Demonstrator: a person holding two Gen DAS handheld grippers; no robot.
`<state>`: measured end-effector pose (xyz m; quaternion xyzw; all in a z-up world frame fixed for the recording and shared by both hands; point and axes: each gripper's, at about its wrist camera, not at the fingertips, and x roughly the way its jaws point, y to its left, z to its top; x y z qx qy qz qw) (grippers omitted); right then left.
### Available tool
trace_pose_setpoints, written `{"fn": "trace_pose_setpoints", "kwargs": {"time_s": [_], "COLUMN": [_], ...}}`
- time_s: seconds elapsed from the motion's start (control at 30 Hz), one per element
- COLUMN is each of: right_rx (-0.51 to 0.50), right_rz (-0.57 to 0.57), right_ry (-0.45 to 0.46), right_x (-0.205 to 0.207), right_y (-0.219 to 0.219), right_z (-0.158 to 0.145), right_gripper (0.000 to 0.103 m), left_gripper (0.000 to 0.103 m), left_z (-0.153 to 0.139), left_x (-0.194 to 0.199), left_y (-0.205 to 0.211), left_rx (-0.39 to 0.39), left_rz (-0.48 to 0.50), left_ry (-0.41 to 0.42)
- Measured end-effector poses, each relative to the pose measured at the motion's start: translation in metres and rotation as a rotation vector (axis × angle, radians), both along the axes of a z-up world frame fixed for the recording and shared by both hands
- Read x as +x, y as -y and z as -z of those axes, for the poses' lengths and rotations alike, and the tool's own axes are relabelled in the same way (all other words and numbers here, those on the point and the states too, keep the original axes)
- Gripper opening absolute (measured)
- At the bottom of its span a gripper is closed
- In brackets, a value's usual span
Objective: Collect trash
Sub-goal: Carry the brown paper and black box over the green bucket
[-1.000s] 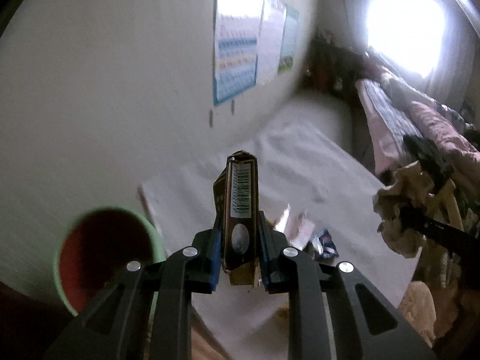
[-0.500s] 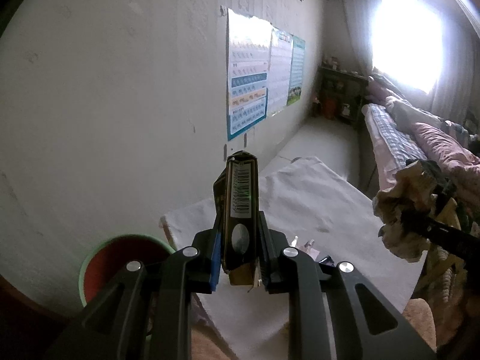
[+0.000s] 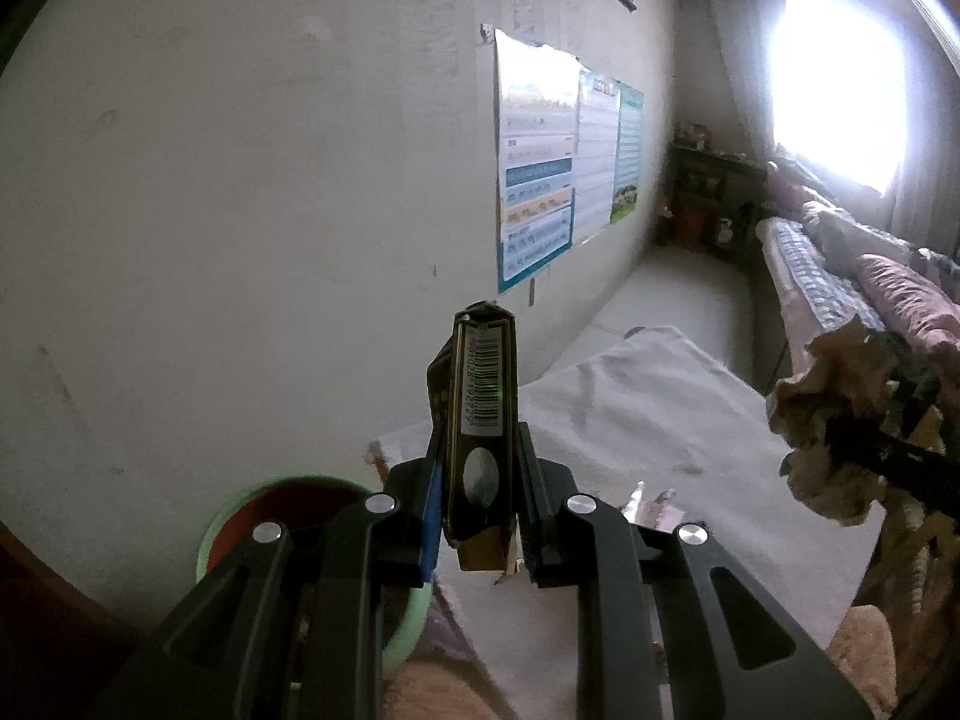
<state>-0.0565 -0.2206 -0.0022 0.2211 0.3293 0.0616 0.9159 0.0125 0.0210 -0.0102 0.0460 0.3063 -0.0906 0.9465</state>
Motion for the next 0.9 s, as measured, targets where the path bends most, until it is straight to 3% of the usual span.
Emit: {"fn": "trace_pose_setpoints", "kwargs": {"time_s": [0.9], "right_rx": [-0.066], "right_rz": [-0.181], "right_ry": [-0.110], "right_x": [0.054], "right_y": [-0.099], "right_z": [0.024], "right_gripper": [0.029], "left_gripper": [0.018], "left_z": [0.040], "left_x": [0.011], "left_y": [-0.084], "left_rx": [-0.047], "left_rz": [-0.140], "left_ry": [-0.086]}}
